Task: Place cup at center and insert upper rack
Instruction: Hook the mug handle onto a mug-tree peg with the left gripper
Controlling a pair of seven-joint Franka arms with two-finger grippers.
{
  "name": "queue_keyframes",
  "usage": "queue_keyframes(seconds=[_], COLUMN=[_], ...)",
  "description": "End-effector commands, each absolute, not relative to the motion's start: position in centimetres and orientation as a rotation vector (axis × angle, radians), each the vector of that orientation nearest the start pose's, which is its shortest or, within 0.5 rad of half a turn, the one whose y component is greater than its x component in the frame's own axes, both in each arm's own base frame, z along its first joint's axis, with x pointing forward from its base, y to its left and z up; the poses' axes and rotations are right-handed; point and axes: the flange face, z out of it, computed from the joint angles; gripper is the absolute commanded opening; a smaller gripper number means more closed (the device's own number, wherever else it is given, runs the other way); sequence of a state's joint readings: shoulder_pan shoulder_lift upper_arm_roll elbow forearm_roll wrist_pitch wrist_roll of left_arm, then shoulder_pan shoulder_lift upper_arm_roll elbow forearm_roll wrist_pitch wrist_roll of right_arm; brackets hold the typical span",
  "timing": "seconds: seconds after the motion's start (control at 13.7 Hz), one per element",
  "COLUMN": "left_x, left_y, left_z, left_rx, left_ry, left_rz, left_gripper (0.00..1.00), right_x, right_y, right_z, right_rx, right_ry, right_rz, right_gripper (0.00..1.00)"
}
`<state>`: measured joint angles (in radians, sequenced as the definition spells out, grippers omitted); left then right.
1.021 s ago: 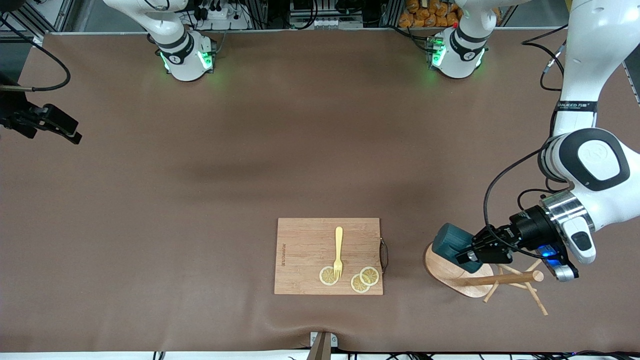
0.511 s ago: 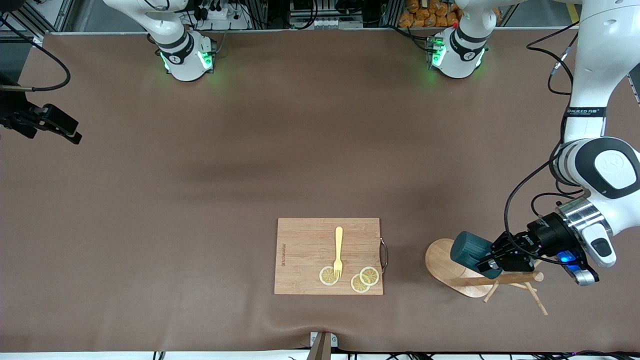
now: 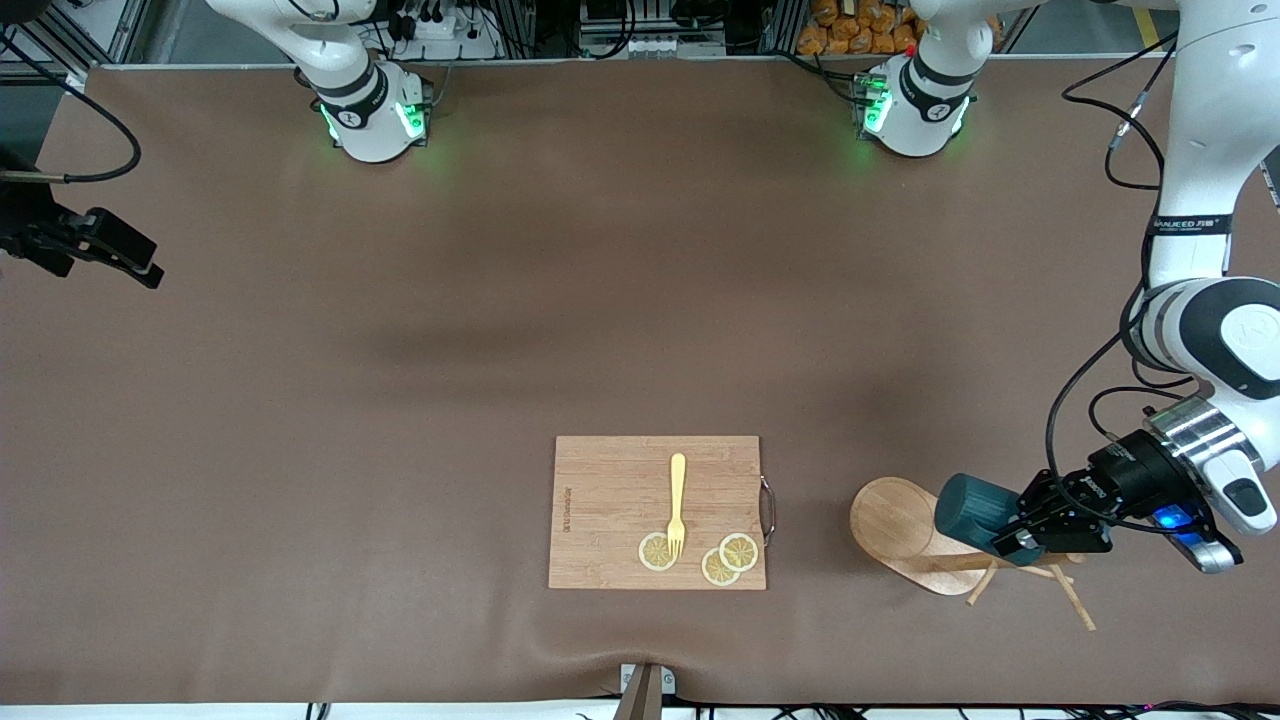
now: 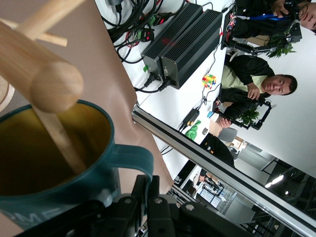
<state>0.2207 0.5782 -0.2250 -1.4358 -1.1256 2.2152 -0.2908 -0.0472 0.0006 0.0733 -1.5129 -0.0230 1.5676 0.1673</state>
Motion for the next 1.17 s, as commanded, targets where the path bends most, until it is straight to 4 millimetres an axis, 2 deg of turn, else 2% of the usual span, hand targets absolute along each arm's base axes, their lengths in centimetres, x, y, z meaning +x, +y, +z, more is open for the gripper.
queue_keyframes(seconds=[0.0, 0.51, 0.58, 0.73, 0.8, 1.09], left_x=[74.3, 74.3, 74.3, 74.2, 74.2, 74.2], left_y=[1.1, 2.5, 2.9, 3.2, 3.0, 3.1], left_z=[40.1, 39.8, 39.8, 39.9, 39.9, 40.4], left_rx=[1.785, 1.775, 1.774, 1.771, 1.78, 1.794], left_ry=[0.977, 1.002, 1.004, 1.008, 1.0, 0.989], left_rz=[0.034, 0.041, 0.046, 0.049, 0.051, 0.066], left_gripper=[0.0, 0.0, 0.03, 0.76, 1.0, 1.0], right_x=[55.5, 55.5, 55.5, 55.5, 55.5, 55.5], right_y=[0.8, 0.8, 0.8, 0.8, 0.8, 0.8], right_z=[65.7, 65.6, 65.6, 65.6, 65.6, 65.6], right_rx=[-3.152, -3.153, -3.152, -3.153, -3.152, -3.153], right_ry=[0.232, 0.232, 0.232, 0.23, 0.232, 0.23], right_rz=[-0.091, -0.086, -0.088, -0.088, -0.088, -0.086], right_gripper=[1.0, 1.0, 1.0, 1.0, 1.0, 1.0])
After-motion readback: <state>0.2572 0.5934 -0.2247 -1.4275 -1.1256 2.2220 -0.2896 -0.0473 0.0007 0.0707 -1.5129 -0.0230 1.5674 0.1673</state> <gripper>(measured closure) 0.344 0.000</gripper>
